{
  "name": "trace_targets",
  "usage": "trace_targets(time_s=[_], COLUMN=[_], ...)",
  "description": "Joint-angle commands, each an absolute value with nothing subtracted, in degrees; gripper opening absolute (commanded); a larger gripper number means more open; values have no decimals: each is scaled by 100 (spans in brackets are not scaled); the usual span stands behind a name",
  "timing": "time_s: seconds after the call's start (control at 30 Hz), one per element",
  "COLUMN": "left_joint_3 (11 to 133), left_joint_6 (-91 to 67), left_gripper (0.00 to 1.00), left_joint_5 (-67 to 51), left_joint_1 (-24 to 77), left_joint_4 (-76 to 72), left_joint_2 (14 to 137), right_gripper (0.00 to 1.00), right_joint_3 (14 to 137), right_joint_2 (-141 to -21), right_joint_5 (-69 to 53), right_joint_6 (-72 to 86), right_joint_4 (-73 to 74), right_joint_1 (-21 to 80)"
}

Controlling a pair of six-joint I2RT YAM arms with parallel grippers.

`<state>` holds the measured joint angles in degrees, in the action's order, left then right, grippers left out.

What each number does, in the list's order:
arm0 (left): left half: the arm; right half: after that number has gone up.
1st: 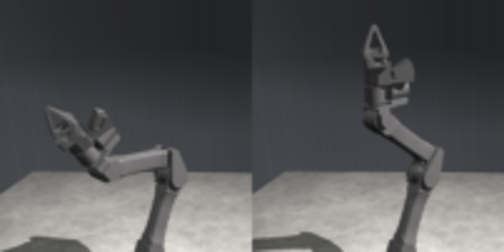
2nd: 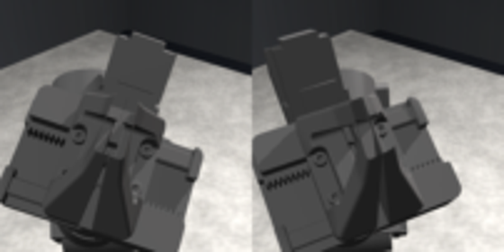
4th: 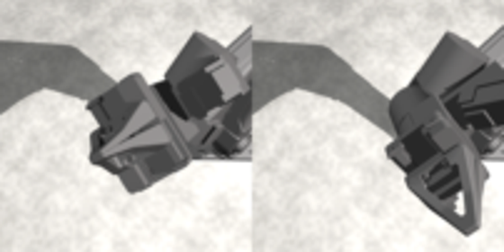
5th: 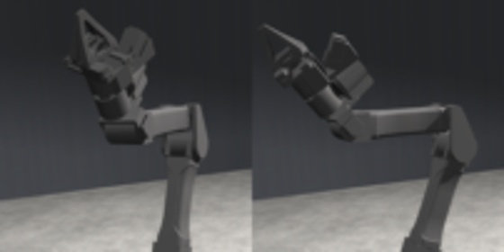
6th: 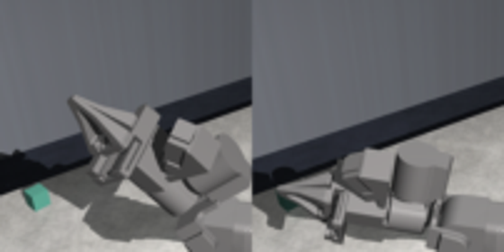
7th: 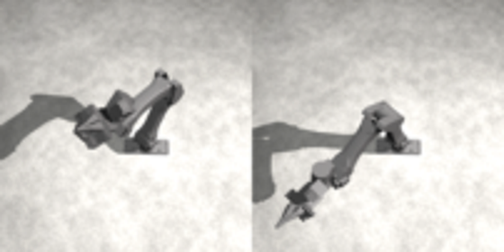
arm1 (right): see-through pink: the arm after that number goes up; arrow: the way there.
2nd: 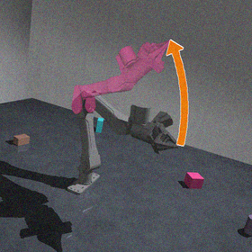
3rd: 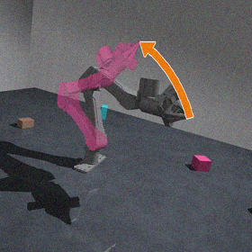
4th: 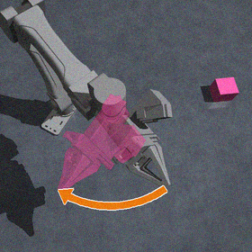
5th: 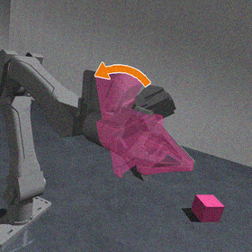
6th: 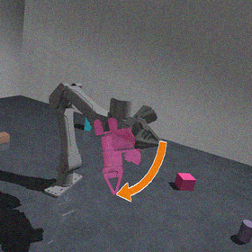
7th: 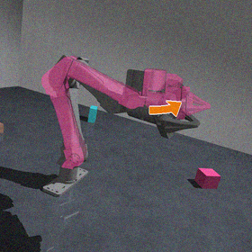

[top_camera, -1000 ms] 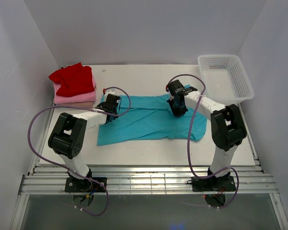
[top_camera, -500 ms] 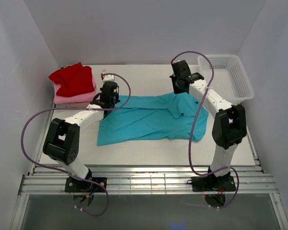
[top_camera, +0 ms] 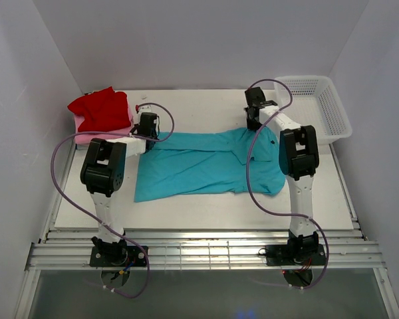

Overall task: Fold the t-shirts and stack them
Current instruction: Fold the tshirt

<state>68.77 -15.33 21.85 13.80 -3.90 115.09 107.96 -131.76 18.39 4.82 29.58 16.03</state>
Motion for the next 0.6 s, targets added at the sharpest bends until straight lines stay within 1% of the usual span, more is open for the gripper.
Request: trace_targets(time_s=[0.0, 0.27, 0.37, 0.43, 0.57], left_joint_3=[7206, 7216, 7312, 7504, 7699], left_joint_6=[-1555, -1793, -1837, -1880, -1969], left_gripper=[0, 0, 0, 0, 0], left_joint_5=[2057, 2109, 2057, 1978, 1785], left_joint_1=[1406, 1301, 1196, 1099, 914], left_joint_4=[-352, -97, -35, 340, 597], left_joint_2=[11513, 11760, 11856, 11952, 12111], right_gripper=[8, 8, 8, 8, 8], right_joint_3=[10943, 10749, 10942, 11100, 11320], right_joint_2=[-13052, -13122, -13394, -13613, -13939], right_joint_5=[1723, 1722, 1661, 1626, 1626], right_joint_6=[580, 659, 703, 738, 791], right_joint_4=[2690, 2794, 3093, 3234, 3629], right_joint_1=[1424, 1222, 1178, 1143, 1090])
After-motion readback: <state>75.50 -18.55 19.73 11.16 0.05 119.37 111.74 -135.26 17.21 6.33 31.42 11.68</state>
